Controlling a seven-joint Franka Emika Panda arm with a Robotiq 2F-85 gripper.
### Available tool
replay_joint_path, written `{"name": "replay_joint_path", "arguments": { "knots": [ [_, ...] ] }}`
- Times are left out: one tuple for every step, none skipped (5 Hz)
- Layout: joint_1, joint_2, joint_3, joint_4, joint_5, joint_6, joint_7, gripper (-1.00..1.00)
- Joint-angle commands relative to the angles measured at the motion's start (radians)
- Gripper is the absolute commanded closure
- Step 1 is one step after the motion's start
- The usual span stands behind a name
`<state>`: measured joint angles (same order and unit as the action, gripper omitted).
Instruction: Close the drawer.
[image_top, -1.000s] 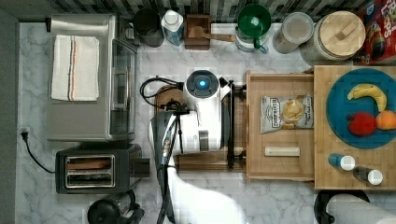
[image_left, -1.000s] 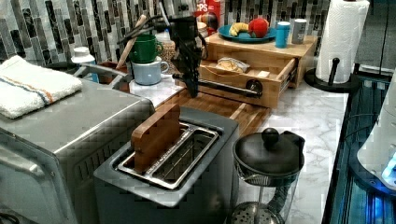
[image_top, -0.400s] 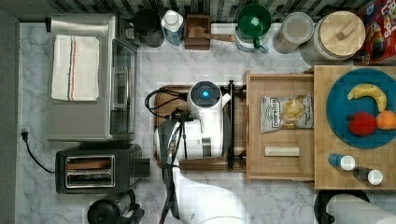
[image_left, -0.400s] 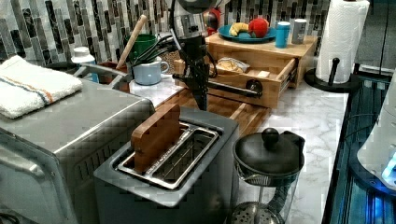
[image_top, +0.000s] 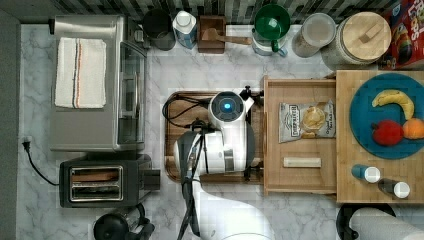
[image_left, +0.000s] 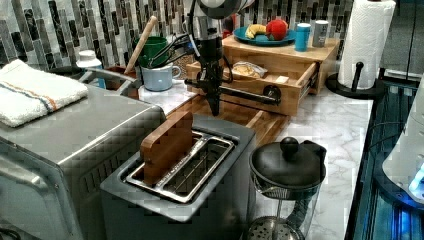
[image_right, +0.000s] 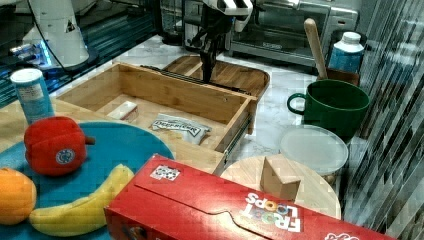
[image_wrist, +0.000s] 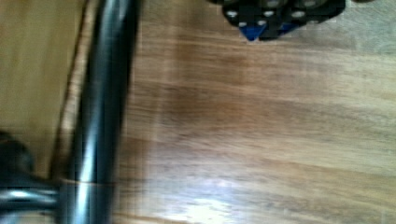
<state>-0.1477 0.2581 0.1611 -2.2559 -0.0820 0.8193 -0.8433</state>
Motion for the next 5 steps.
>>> {"name": "replay_joint_path", "arguments": {
  "knots": [
    [-0.103,-0.044,-0.041,0.084,0.003,-0.043,-0.147,1.0],
    [-0.141,-0.024,-0.04,0.078,0.008,0.003,-0.18,1.0],
    [-0.159,-0.011,-0.061,0.096,0.022,-0.004,-0.222,1.0],
    [-0.19,-0.024,-0.093,0.11,0.026,-0.047,-0.269,1.0],
    [-0.233,-0.032,-0.115,0.098,0.038,-0.023,-0.312,1.0]
  ]
}}
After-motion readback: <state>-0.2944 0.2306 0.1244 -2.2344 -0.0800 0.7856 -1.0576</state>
